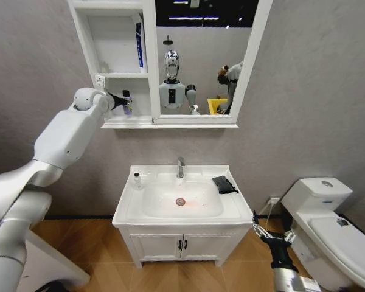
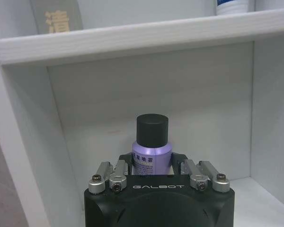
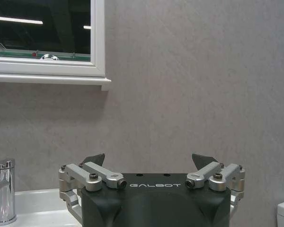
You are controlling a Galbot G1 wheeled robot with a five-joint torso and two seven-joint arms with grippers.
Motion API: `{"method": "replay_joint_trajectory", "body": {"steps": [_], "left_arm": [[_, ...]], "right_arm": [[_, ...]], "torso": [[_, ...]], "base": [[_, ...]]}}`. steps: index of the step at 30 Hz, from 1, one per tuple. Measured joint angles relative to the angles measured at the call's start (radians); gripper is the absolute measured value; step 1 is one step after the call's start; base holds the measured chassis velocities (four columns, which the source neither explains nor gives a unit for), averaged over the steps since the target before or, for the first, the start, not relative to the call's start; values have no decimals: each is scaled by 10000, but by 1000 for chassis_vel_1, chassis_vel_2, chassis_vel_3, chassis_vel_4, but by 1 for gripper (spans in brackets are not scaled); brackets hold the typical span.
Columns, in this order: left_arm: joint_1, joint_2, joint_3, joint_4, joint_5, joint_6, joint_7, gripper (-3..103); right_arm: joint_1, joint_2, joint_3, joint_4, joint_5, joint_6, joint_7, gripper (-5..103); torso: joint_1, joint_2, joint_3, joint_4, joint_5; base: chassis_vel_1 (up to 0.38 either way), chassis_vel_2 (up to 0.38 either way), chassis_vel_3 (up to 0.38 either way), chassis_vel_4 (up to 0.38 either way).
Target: Move facial cleanser and shampoo from washbasin to cabinet, then wipe washbasin with towel.
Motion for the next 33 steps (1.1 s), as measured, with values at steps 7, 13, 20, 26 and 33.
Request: {"method": "replay_joint_trajectory", "body": {"steps": [7,13,20,26,33], "left_arm": [[328,176,-131,-35,-132,-298,-57,55],[464,234,-254,-196,-122,-445,-218,72],[1270,1122,-846,-1695,-16,-546,-650,93],[4355,2780,-2492,-5618,-38,-1101,-1357,100],[6873,3020,-3289,-7483,-64,-2250,-1916,100]], "right_arm": [[60,34,-5,-1,-17,-43,72,100],[59,56,-22,-1,-36,-62,87,100],[108,81,-58,16,-99,-124,88,100],[207,231,-295,26,-413,-243,73,100],[171,377,-391,13,-599,-250,68,100]], "torso": [[0,0,0,1,-2],[0,1,0,-4,0],[0,1,0,-2,0],[-3,2,-3,8,-1],[-4,3,-2,-3,3]], "base": [[0,0,0,0],[0,0,0,0],[0,0,0,0],[0,0,0,0],[0,0,0,0]]}}
